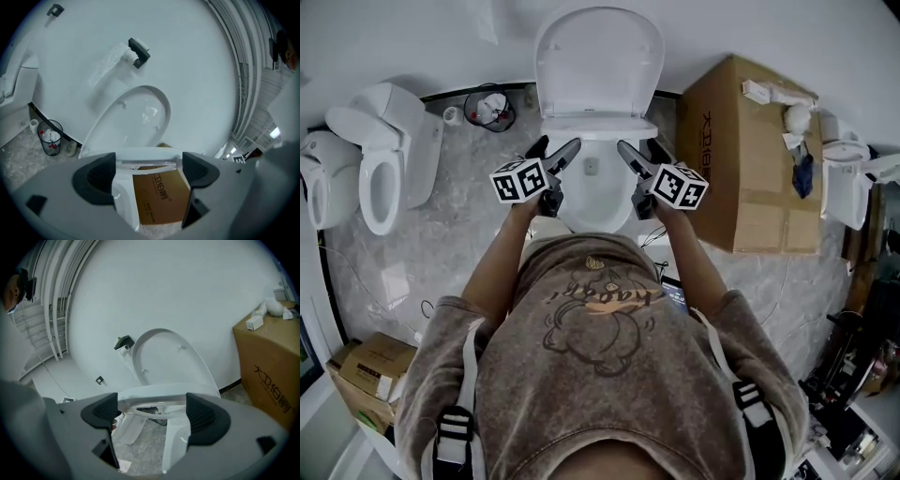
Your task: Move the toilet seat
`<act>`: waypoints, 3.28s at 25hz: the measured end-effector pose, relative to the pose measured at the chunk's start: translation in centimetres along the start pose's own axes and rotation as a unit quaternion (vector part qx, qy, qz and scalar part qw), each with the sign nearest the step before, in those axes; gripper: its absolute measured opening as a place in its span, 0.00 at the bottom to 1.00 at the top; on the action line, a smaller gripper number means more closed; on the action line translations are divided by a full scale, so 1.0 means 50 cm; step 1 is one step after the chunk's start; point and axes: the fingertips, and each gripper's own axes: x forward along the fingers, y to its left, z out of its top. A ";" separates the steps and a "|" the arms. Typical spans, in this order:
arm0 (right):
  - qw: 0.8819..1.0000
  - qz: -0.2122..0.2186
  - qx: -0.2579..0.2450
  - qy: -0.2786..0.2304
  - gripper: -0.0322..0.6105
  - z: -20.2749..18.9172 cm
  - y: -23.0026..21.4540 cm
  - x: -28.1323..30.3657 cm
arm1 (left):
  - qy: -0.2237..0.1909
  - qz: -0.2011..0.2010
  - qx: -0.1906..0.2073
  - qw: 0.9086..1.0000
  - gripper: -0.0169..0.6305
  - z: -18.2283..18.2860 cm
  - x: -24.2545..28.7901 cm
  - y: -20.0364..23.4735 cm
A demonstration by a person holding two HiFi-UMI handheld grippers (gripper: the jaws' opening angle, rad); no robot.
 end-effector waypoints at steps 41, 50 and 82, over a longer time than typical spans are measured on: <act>0.999 -0.008 0.006 -0.046 0.69 0.223 -0.053 0.191 | -0.022 -0.017 0.015 0.999 0.70 0.213 0.167 0.046; 0.999 -0.017 0.000 -0.046 0.69 0.262 -0.068 0.236 | -0.025 -0.009 0.016 1.000 0.70 0.248 0.205 0.066; 0.996 -0.008 -0.084 -0.022 0.69 0.292 -0.014 0.208 | 0.000 -0.042 0.073 0.996 0.70 0.304 0.189 0.009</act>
